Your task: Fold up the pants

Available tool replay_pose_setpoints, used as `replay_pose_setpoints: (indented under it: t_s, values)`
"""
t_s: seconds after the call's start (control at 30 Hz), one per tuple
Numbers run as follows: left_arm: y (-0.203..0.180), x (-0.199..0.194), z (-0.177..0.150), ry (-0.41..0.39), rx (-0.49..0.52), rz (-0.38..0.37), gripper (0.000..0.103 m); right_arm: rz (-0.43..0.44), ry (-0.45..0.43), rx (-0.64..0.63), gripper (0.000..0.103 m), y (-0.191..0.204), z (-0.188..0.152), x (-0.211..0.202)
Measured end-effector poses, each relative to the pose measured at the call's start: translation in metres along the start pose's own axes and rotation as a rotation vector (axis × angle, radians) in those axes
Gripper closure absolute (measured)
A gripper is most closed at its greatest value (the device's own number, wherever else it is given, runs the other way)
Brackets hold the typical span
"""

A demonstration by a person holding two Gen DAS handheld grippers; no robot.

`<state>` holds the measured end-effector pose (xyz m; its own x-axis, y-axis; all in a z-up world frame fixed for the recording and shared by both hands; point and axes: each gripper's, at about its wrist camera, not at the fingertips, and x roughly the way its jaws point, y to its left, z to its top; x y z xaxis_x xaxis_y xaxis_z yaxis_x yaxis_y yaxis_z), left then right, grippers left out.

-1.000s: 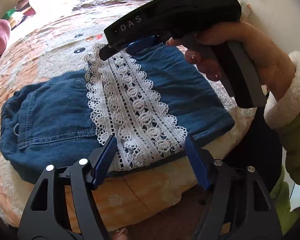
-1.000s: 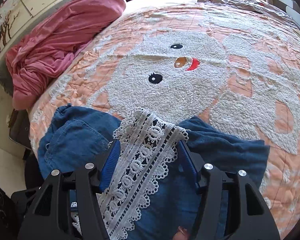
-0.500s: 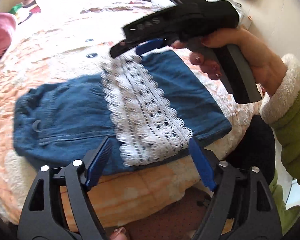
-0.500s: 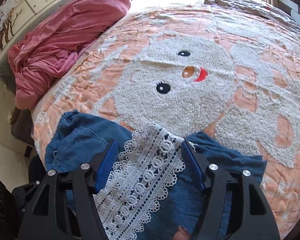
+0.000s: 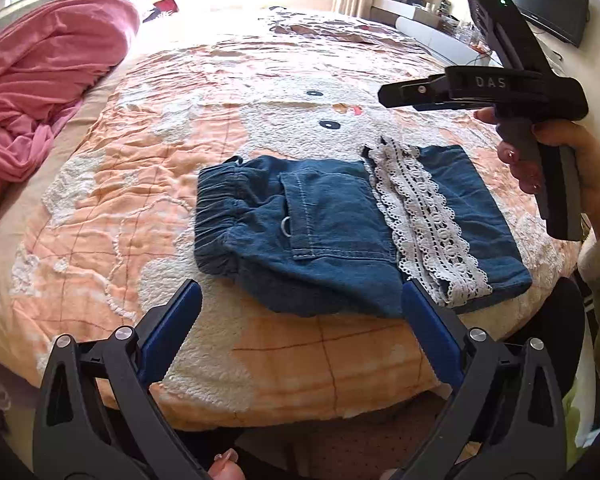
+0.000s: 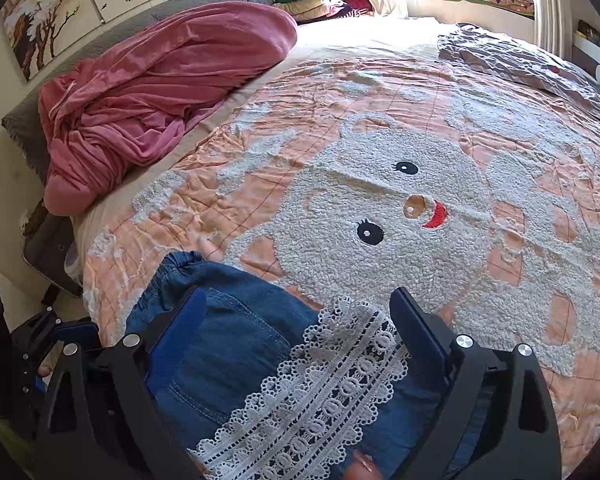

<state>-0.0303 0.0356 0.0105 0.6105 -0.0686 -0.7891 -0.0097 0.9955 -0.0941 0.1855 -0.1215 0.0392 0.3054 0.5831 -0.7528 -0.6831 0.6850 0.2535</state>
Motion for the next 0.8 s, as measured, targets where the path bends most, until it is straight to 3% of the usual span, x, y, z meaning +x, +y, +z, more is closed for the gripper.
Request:
replay_pose_setpoints:
  t_s: [0.3, 0.57, 0.8]
  values:
    - [0.010, 0.011, 0.000, 0.034, -0.054, 0.051, 0.009, 0.012, 0.011, -0.074, 0.005, 0.020, 0.006, 0.012]
    - [0.018, 0.021, -0.005, 0.060, -0.102, 0.022, 0.009, 0.047, 0.072, -0.185, 0.005, 0.048, 0.017, 0.044]
    - [0.023, 0.031, -0.008, 0.081, -0.166, -0.020, 0.009, 0.081, 0.184, -0.316, 0.005, 0.082, 0.025, 0.088]
